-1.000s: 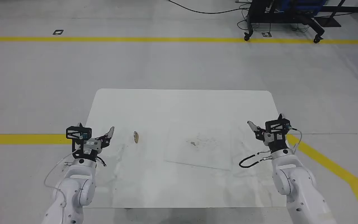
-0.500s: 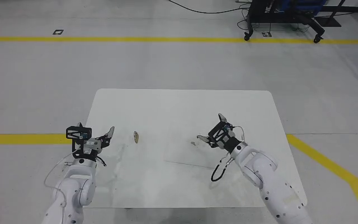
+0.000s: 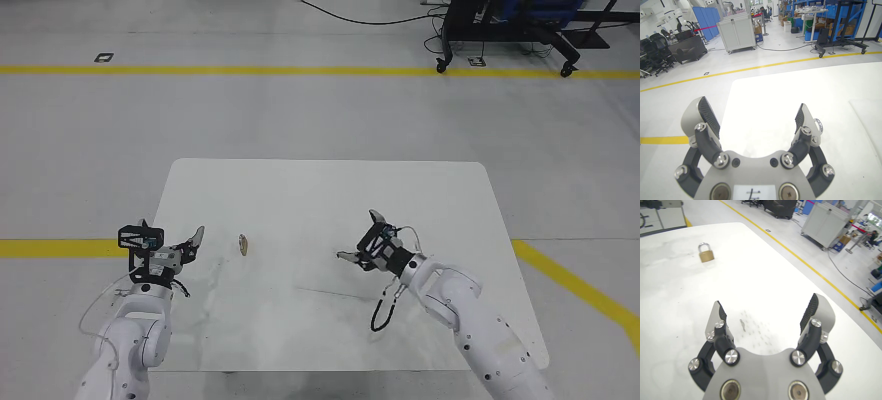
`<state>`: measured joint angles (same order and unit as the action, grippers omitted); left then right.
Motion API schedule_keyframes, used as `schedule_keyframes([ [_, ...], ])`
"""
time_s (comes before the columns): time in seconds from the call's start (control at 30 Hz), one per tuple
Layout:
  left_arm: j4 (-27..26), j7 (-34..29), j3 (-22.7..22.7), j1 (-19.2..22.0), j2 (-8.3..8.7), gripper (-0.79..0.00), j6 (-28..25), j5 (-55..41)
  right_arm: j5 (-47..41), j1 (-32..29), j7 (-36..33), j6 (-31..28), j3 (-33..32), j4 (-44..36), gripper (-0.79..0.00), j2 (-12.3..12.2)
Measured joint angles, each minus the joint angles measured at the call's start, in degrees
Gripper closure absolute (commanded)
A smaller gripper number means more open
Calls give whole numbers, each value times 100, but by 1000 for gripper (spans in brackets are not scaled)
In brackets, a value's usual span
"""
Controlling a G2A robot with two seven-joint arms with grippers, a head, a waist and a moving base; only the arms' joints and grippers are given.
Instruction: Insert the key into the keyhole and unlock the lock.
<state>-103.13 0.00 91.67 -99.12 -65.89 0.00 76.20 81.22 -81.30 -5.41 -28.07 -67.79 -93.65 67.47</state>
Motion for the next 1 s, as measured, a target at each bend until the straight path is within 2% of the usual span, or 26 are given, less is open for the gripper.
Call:
schedule_keyframes([
  [0.07, 0, 0, 0, 0, 0, -785, 0, 0, -248, 212, -117, -547, 24, 307, -785, -8],
  [0.1, 0, 0, 0, 0, 0, -785, 0, 0, -359, 368, -292, -860, 59, 503, -637, -11],
  [0.17, 0, 0, 0, 0, 0, -785, 0, 0, -401, 617, -741, -1225, 156, 754, -446, -10],
  [0.23, 0, 0, 0, 0, 0, -785, 0, 0, -451, 755, -1079, -1412, 265, 870, -449, -1],
  [0.3, 0, 0, 0, 0, 0, -785, 0, 0, -487, 875, -1409, -1518, 368, 978, -520, 8],
  [0.33, 0, 0, 0, 0, 0, -785, 0, 0, -473, 923, -1543, -1521, 416, 1012, -517, 13],
  [0.37, 0, 0, 0, 0, 0, -785, 0, 0, -457, 969, -1655, -1510, 466, 1037, -428, 21],
  [0.4, 0, 0, 0, 0, 0, -785, 0, 0, -452, 1026, -1752, -1498, 530, 1066, -385, 31],
  [0.5, 0, 0, 0, 0, 0, -785, 0, 0, -457, 1144, -1828, -1505, 647, 1131, -376, 50],
  [0.67, 0, 0, 0, 0, 0, -785, 0, 0, -434, 1251, -1842, -1476, 740, 1182, -280, 60],
  [0.73, 0, 0, 0, 0, 0, -785, 0, 0, -422, 1292, -1848, -1465, 781, 1218, -58, 64],
  [0.77, 0, 0, 0, 0, 0, -785, 0, 0, -420, 1309, -1849, -1468, 796, 1234, 0, 65],
  [1.0, 0, 0, 0, 0, 0, -785, 0, 0, -305, 1353, -1833, -1437, 807, 1223, 0, 42],
])
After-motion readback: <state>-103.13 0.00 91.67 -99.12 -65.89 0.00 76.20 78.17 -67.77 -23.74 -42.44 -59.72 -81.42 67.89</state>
